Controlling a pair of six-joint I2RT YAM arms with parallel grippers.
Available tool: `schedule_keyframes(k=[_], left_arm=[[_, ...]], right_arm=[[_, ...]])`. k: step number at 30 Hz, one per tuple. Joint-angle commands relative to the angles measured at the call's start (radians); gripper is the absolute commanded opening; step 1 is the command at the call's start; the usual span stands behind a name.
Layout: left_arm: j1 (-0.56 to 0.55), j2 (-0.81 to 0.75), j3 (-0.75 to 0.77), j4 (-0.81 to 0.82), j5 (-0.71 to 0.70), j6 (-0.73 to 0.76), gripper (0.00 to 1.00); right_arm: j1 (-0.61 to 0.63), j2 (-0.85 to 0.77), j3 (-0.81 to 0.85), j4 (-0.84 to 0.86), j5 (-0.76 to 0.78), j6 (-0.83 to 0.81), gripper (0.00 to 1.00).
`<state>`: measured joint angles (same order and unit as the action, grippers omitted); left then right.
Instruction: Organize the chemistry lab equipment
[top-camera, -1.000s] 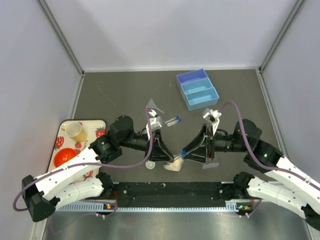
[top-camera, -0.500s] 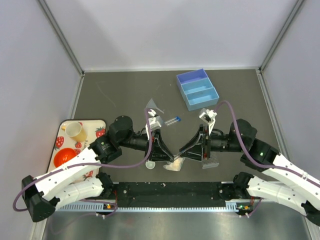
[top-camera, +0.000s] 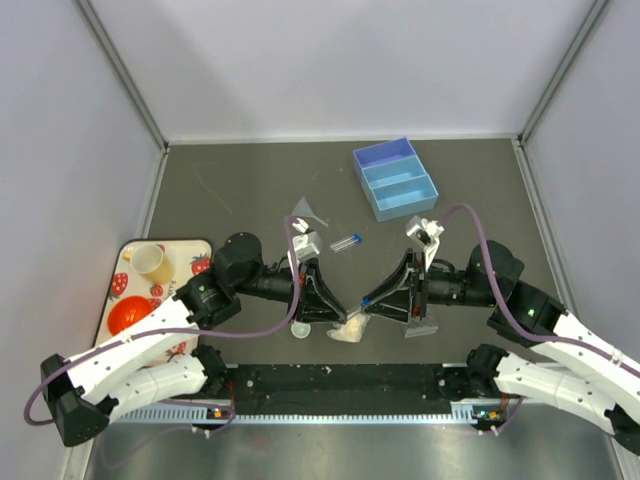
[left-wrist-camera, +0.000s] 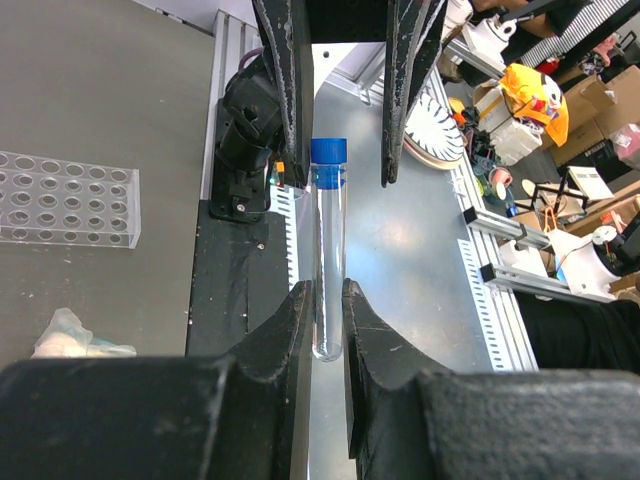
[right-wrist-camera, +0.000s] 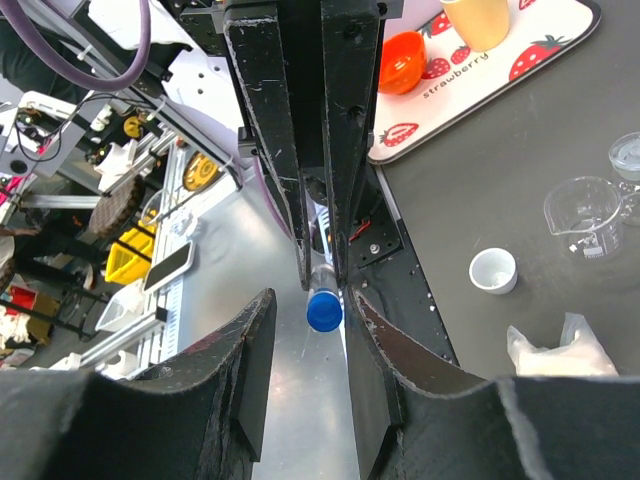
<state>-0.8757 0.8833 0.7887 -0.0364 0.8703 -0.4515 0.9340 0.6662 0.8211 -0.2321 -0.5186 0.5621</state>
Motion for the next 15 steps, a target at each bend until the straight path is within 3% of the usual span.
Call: schedule_keyframes(k=[1,9,15], left_arm=[[0.001,-0.021,0.009,0.043,-0.007,-0.001,0.0],[0.001,-0.023,0.011,0.043,-0.016,-0.001,0.0],[0.0,-0.021,0.018,0.044,-0.022,-0.001,0.0]], right_arm=[[0.014,-0.014,0.023,0.02,0.006,0.001,0.34],[0.015,-0.011,0.019,0.024,0.003,0.002,0.32],[0.015,-0.011,0.016,0.027,0.003,0.004,0.24]])
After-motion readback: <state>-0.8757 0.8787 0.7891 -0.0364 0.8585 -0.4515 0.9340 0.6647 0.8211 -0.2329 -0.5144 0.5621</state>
